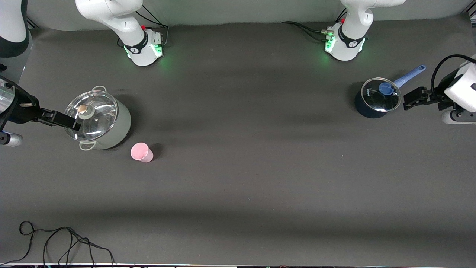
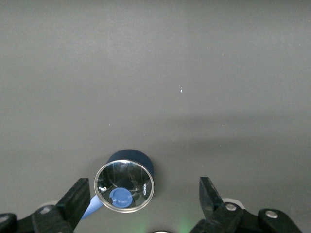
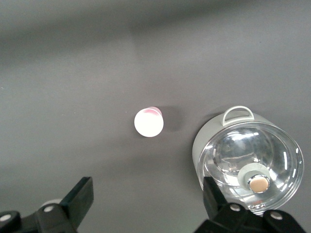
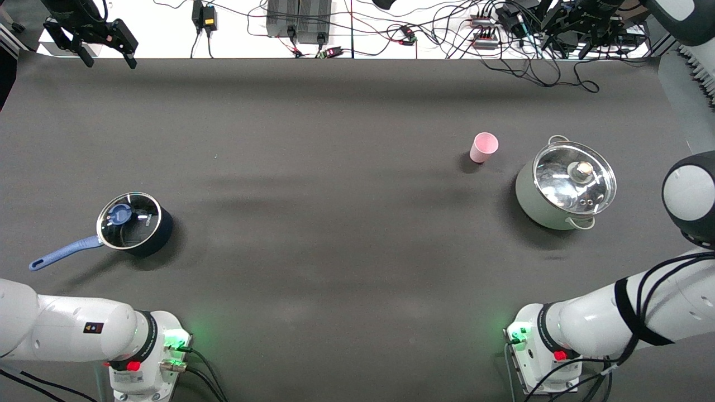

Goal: Transfer pink cup from left to right arm

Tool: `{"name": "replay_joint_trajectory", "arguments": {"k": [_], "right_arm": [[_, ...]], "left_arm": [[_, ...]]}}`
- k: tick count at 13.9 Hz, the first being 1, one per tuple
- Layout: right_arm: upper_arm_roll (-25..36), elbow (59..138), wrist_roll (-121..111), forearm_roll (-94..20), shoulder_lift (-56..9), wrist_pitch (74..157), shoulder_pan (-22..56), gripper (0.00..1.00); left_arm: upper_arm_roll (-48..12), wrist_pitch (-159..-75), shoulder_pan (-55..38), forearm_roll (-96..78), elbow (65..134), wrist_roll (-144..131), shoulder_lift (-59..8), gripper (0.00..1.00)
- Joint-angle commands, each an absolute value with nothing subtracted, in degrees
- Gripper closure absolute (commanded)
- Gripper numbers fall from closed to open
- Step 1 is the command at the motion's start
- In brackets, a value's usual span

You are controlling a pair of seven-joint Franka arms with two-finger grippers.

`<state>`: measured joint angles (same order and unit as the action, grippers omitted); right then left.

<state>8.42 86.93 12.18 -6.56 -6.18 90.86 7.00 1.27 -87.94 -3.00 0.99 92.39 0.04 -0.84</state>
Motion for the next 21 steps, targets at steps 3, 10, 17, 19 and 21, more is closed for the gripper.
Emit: {"name": "replay_joint_trajectory", "arguments": {"k": [3, 10, 17, 19, 21], "right_arm": [[3.16, 86.04, 6.18, -0.35, -2.03, 87.90, 3.51, 0.00], [3.60, 86.04, 6.24, -0.97, -1.67, 87.80, 3.34, 0.00], [2.90, 86.04, 9.93, -1.14, -1.67, 87.89, 3.34, 0.00], [2.90, 86.05, 10.37, -2.71, -1.67, 87.89, 3.25, 0.00], [2.90, 86.13, 10.37, -3.34, -1.67, 87.89, 3.25, 0.00]], "left_arm": [[2.02, -86.66, -3.96, -1.04, 92.11, 0.62, 0.35, 0.00], [1.59, -87.01, -4.66, 2.45, 92.37, 0.53, 0.09, 0.00], [1.58, -86.92, -4.13, 1.85, 92.20, 0.70, 0.26, 0.00], [1.58, -87.01, -4.13, 1.67, 92.20, 0.70, 0.18, 0.00], [1.58, -87.19, -4.13, 1.58, 92.20, 0.70, 0.26, 0.00]]}}
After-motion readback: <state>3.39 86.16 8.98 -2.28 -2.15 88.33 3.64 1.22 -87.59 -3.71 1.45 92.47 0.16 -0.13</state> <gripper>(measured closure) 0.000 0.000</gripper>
